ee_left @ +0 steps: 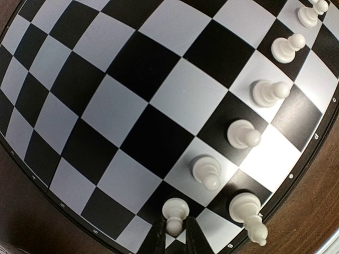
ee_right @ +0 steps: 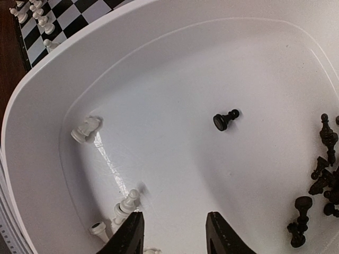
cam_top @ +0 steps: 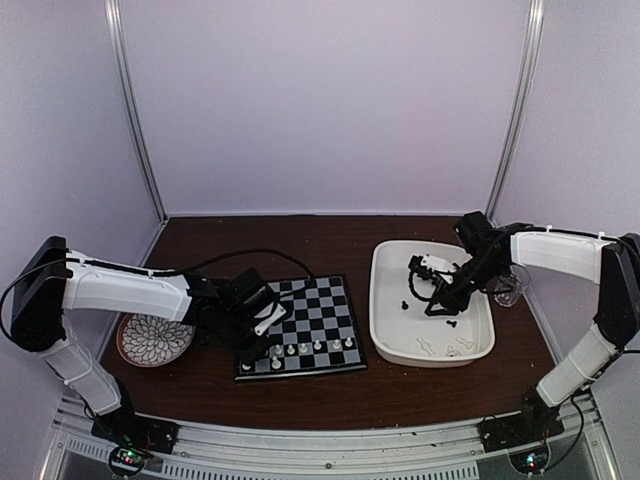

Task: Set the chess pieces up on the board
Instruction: Place the pawn on b2, then pick up the chess pile from the storage box.

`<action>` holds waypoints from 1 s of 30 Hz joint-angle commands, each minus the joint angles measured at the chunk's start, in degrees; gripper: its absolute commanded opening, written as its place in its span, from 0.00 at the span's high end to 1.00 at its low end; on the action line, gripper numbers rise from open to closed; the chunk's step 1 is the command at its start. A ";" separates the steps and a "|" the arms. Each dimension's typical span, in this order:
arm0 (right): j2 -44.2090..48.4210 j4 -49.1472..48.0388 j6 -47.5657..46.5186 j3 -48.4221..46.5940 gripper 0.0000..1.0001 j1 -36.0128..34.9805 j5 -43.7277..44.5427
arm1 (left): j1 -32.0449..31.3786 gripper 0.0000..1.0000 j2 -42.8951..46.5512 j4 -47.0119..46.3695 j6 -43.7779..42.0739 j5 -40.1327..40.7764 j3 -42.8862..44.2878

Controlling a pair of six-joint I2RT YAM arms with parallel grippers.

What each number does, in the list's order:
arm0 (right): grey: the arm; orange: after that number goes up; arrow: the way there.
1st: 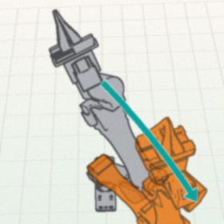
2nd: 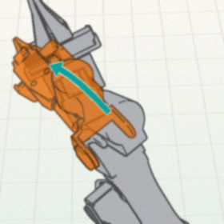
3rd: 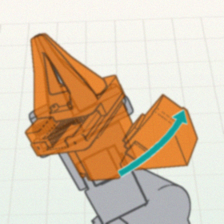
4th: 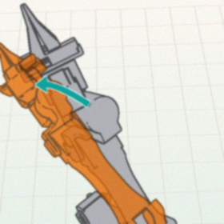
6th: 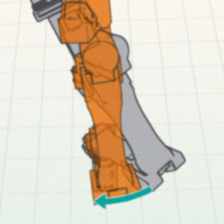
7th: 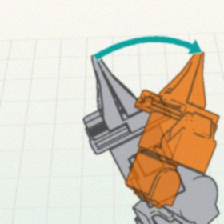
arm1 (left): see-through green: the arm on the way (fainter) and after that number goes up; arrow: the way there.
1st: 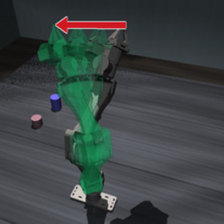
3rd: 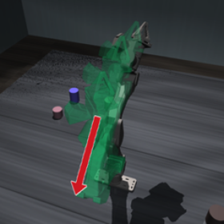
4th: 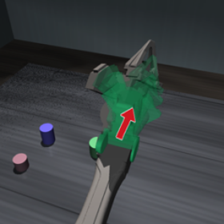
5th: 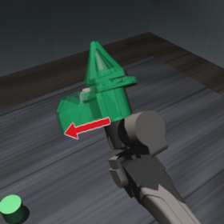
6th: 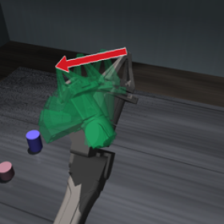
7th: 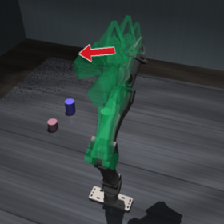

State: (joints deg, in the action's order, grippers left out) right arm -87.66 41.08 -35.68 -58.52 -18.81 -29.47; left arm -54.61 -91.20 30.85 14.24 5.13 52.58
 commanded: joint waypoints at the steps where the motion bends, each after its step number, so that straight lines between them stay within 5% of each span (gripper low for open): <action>1: 0.89 0.29 -0.18 0.25 0.56 0.35 0.57 | -0.41 0.84 1.45 0.97 0.41 0.68 -0.28; 14: 4.67 11.51 -5.97 -2.93 0.57 2.63 4.21 | -0.43 0.63 14.90 2.05 -3.13 5.13 6.89; 17: 3.74 19.07 -10.57 -5.03 0.57 3.23 6.84 | -0.41 0.51 15.91 -4.33 -5.59 5.06 7.90; 21: 1.79 26.49 -13.77 -6.94 0.57 3.21 8.26 | -0.31 0.22 11.98 -18.97 -7.37 4.09 6.82; 30: -2.62 29.07 -22.43 -3.59 0.53 0.72 12.63 | -0.30 0.26 -5.41 -13.73 -7.30 -1.80 26.97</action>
State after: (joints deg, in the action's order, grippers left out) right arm -87.11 67.53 -53.65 -62.65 -16.80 -20.51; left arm -54.81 -95.09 18.24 7.75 6.92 73.78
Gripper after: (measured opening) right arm 0.468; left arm 0.749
